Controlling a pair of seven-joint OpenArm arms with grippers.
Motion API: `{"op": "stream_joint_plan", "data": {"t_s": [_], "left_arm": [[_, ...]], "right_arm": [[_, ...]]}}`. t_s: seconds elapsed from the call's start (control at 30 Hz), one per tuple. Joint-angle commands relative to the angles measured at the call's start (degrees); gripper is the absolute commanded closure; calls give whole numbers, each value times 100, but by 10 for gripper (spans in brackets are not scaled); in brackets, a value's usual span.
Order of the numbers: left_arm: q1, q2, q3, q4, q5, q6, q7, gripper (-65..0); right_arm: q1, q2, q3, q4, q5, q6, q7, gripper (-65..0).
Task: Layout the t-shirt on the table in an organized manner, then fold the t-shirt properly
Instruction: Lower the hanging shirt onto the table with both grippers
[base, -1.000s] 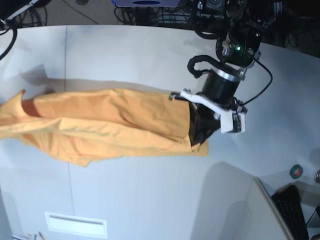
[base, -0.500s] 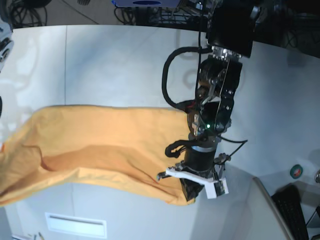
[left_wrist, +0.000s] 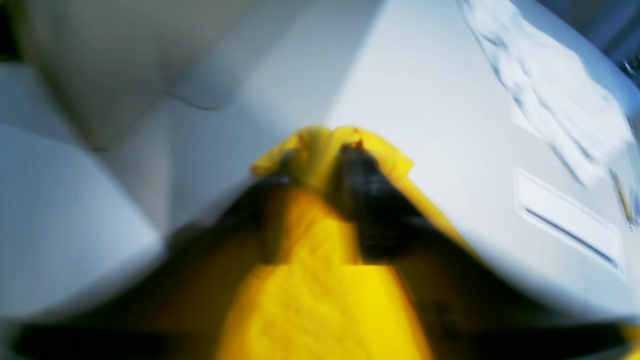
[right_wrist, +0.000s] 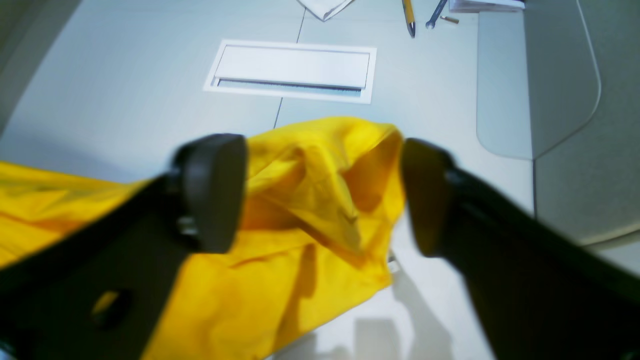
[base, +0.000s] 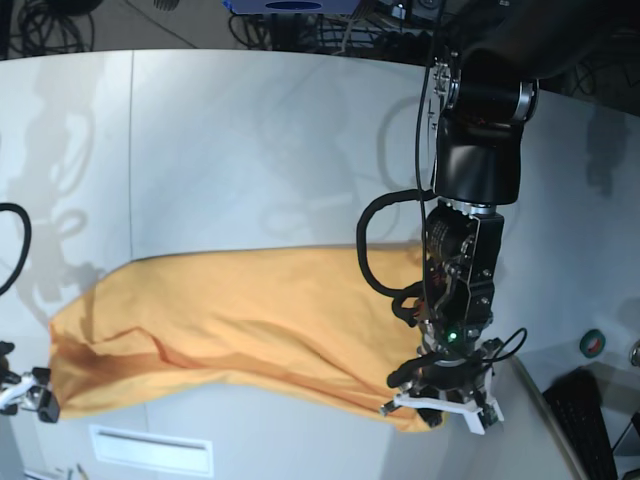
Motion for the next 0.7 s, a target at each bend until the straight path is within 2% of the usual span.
{"op": "stream_joint_plan", "data": {"t_s": [0.0,0.03,0.1,0.27,0.33,0.37,0.4,0.43,0.47,0.5,0.6,0.63,0.67], "left_arm": [[-140,25,-27,81,28,-98,-118,-420],[-61,16,-53,81,28,-98,-118,-525],[36,-1,-106,81,28,-107,-118,-650],[423,-98,-132,256,28,-116,-118,-650],[686,-72,-106,353,28,-124,-109,-650],[792,-63,-18,353,28,-124,-109,-650],[862,-63,149,300,28,-124,-109,-650],[897,-63,334,213,28,-124,-109,-597],[897,-63,536,37,28,-124,-118,-492],[880,-63,694,-148,28,-124,-118,-397],[537,-63,1054,-1053,28,-124,-126,-44],[431,-63,1081,-1326,28,-124,-126,0],[344,-63,1063,-1590,28,-124,-126,0]], "right_arm": [[99,148,29,101,104,12,137,-534],[38,157,29,101,104,12,137,-536],[-103,218,29,101,104,12,137,-536],[-516,227,38,101,104,12,137,-525],[-692,210,20,101,104,12,145,-440],[-745,201,12,101,104,12,145,-357],[-798,139,12,66,104,12,145,-236],[-815,69,3,57,104,12,145,-119],[-850,16,3,57,104,12,128,0],[-886,-19,3,57,104,12,128,0],[-894,-204,-6,48,95,12,110,0],[-894,-283,-15,48,95,12,110,0],[-894,-371,-15,22,95,12,110,0]]}}
